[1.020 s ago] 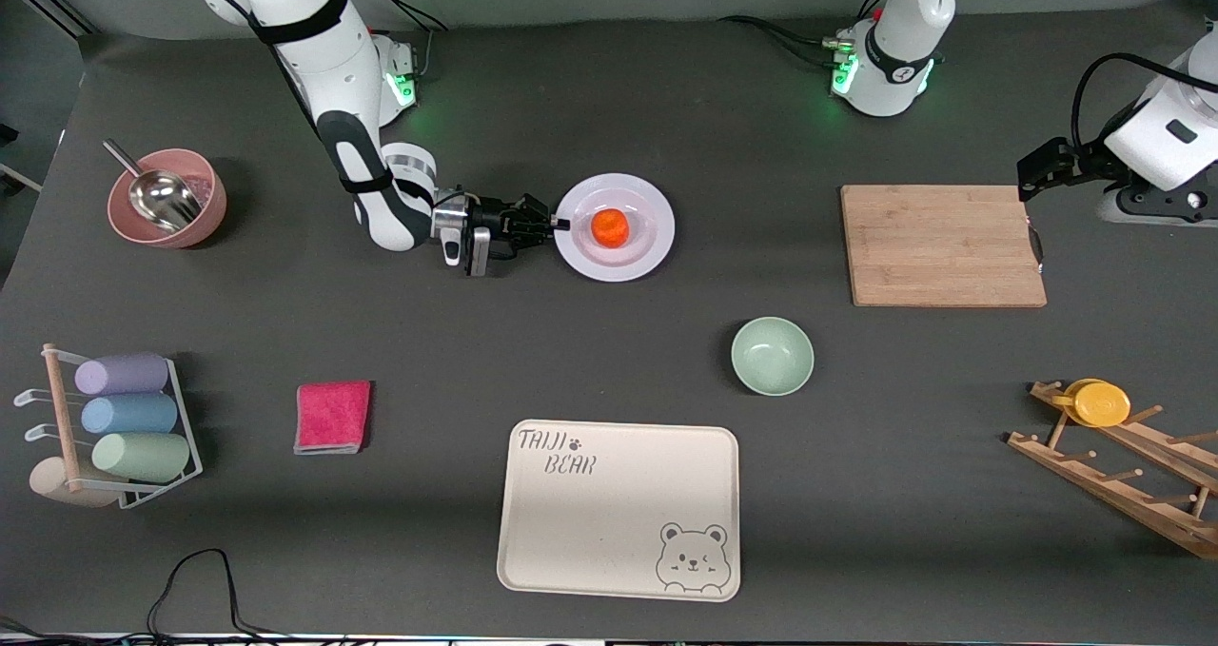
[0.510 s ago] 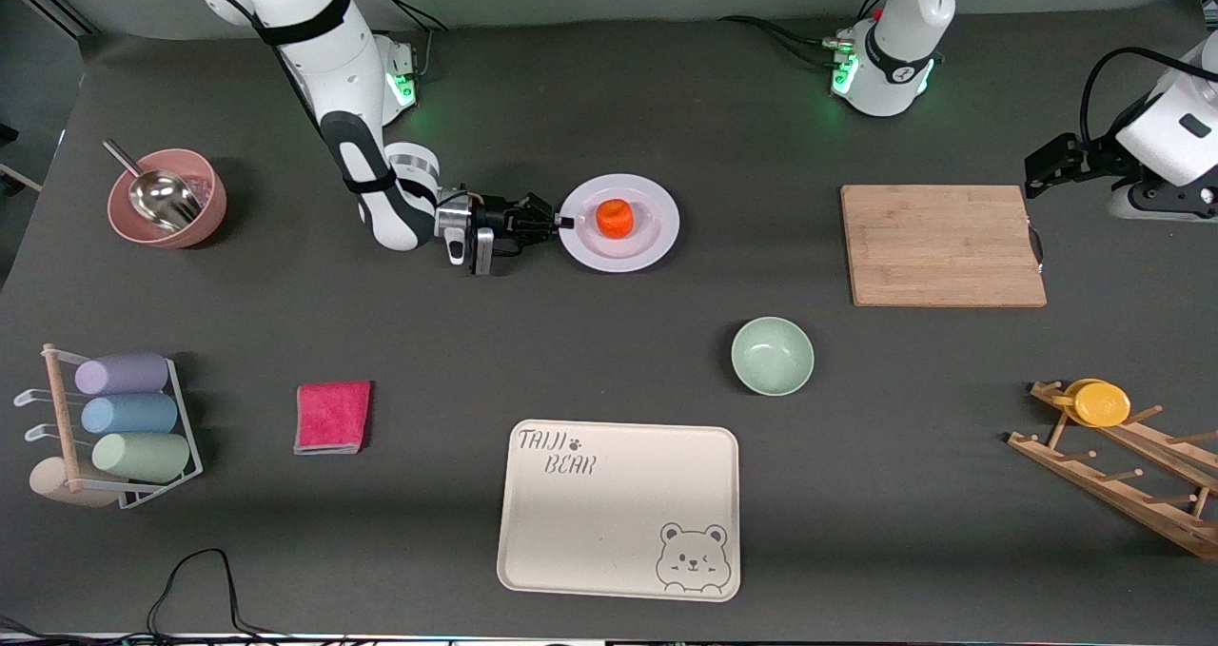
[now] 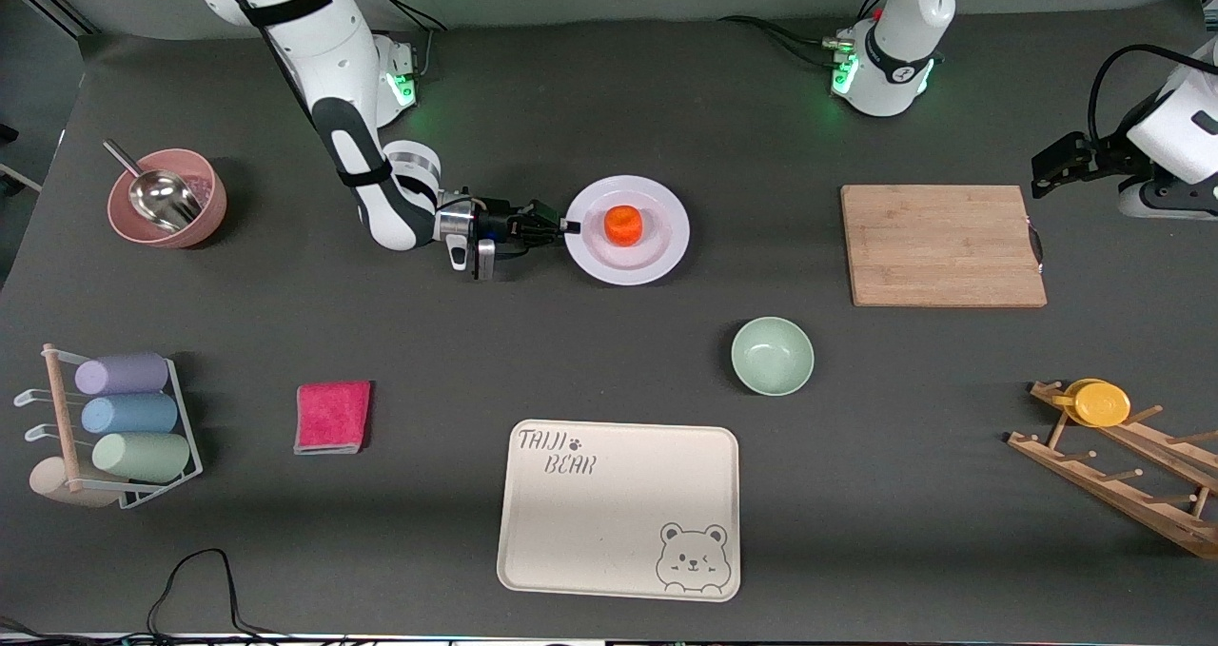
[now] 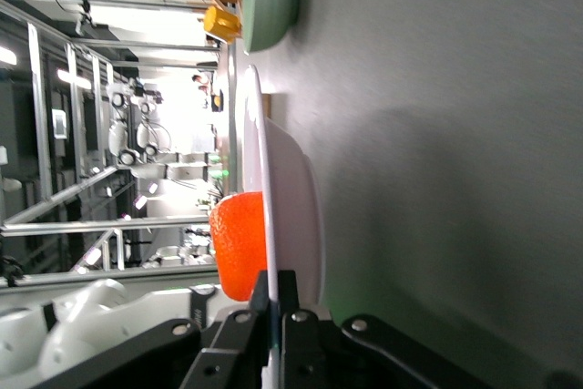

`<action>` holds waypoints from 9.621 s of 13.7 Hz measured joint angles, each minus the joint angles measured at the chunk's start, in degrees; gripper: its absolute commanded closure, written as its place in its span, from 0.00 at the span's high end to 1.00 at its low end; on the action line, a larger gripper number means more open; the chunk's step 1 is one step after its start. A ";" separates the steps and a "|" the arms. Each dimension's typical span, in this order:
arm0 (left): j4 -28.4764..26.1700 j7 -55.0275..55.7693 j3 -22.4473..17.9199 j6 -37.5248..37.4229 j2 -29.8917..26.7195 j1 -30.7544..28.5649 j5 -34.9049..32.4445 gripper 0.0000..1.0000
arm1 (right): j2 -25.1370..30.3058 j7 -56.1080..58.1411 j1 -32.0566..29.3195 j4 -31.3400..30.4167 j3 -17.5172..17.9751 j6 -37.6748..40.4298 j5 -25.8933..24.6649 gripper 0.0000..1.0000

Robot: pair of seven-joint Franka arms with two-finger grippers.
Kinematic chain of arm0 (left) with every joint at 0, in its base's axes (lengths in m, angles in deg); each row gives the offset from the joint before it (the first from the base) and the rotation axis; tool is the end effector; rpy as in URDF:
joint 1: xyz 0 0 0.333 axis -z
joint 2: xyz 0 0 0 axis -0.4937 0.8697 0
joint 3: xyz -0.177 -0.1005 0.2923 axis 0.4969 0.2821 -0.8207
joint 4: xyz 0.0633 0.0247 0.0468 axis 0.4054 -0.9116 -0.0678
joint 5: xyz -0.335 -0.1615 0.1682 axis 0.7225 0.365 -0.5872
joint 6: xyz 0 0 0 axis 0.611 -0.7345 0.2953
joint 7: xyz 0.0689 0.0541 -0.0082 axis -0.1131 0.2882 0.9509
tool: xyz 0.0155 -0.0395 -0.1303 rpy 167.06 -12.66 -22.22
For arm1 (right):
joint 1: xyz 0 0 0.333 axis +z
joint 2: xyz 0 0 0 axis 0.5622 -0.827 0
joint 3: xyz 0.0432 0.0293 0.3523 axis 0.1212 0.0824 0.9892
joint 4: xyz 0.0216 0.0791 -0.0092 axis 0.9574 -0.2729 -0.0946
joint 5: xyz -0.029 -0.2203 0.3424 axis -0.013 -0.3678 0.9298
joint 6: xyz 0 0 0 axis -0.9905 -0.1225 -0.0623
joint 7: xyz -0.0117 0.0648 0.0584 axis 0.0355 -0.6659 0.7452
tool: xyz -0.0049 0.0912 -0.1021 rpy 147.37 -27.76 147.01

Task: Place orange and plate with both arms

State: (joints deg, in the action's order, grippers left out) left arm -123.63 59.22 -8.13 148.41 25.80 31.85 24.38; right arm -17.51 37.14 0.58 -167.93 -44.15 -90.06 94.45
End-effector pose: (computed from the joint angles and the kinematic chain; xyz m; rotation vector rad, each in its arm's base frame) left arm 0.5080 -0.0033 0.5994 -3.1102 0.1203 0.1247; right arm 0.3698 0.3169 0.1302 -1.8310 0.0169 -0.0279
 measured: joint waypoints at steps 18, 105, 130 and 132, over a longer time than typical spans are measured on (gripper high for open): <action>0.03 0.01 0.09 -0.10 0.36 0.00 0.00 1.00 | 3.51 -32.81 -12.30 23.00 -1.59 -1.18 -20.30 0.00; 1.33 -3.27 0.35 -1.19 3.34 -2.83 1.74 1.00 | -29.55 -45.49 -21.21 67.85 -7.43 -7.26 -48.22 1.00; 1.51 -3.80 2.30 3.18 -0.72 -2.82 -0.77 1.00 | 21.05 -70.69 -33.93 54.45 -1.68 23.83 -118.80 1.00; 1.52 -3.79 2.25 2.11 -0.73 -2.84 -0.77 1.00 | 21.05 -70.81 -33.98 54.44 -1.86 23.83 -118.80 1.00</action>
State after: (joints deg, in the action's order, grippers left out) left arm -122.12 55.43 -5.88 150.52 25.08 29.01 23.61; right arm 3.55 -33.67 -33.40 -113.49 -46.01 -66.23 -24.34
